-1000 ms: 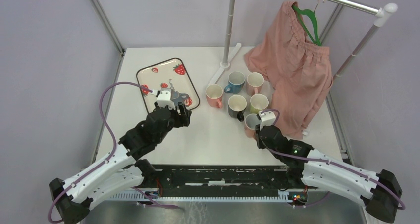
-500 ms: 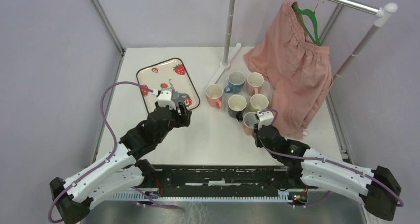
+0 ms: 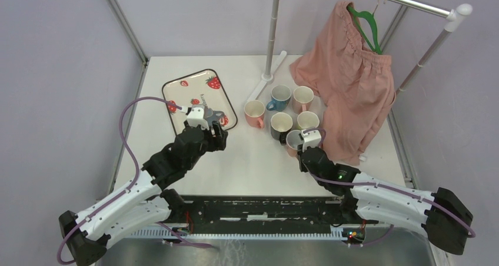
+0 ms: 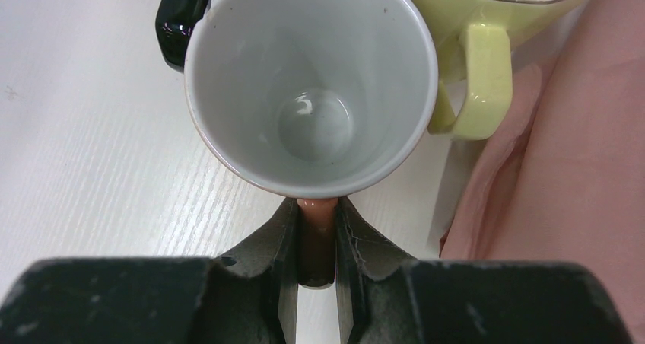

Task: Turn the mug right side up
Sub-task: Place the cup at the center of the board.

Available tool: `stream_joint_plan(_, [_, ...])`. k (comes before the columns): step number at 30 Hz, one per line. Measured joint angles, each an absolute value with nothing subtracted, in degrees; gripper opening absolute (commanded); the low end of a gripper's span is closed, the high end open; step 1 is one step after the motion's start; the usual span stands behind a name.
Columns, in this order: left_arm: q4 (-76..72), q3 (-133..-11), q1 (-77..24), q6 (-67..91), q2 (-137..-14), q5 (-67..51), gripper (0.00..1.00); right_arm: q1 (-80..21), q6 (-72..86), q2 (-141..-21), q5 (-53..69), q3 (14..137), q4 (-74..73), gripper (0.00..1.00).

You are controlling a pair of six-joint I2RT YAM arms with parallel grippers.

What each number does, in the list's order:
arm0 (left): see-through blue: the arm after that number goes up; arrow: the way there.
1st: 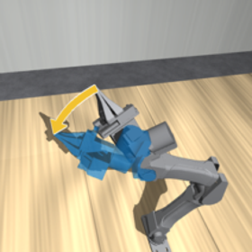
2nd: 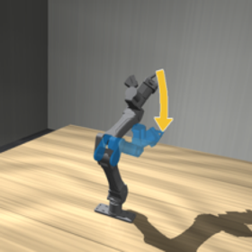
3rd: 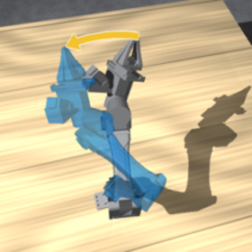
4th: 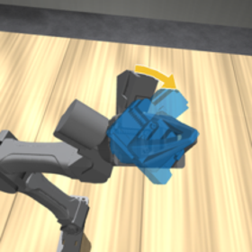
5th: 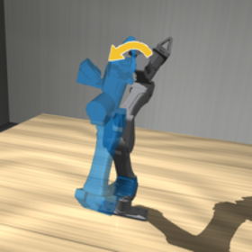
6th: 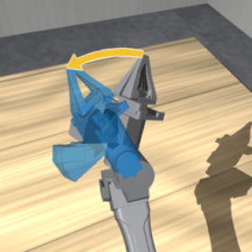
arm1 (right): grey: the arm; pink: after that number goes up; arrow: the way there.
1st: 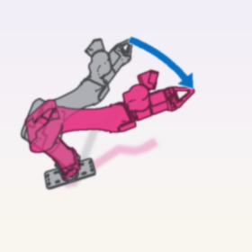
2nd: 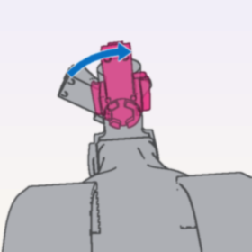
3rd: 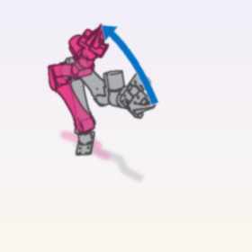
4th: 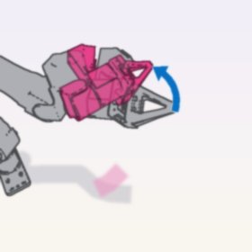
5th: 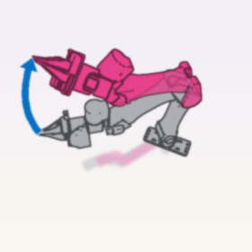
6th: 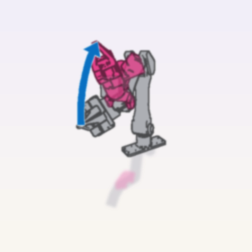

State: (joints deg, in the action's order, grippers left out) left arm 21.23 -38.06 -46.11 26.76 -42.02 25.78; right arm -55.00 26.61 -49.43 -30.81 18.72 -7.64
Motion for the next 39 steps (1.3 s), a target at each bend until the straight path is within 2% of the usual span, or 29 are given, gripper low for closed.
stream_joint_plan(10, [21.34, -38.09, -46.11, 26.81, -43.38, 25.67, 0.76, -55.0, 25.71, -50.28, -31.73, 18.72, -6.68, 0.29])
stream_joint_plan(16, [23.9, -38.09, -46.11, 26.83, -46.28, 26.92, 0.77, -55.0, 25.69, -47.53, -31.73, 18.72, -7.42, 0.37])
stream_joint_plan(33, [28.25, -41.58, -46.09, 31.16, -47.35, 34.63, 0.79, -55.0, 25.54, -35.97, -30.2, 19.75, -16.21, 0.42])
stream_joint_plan(39, [31.16, -47.37, -46.11, 36.45, -52.58, 38.04, 0.88, -55.0, 25.39, -33.41, -29.54, 21.43, -17.87, 0.42])
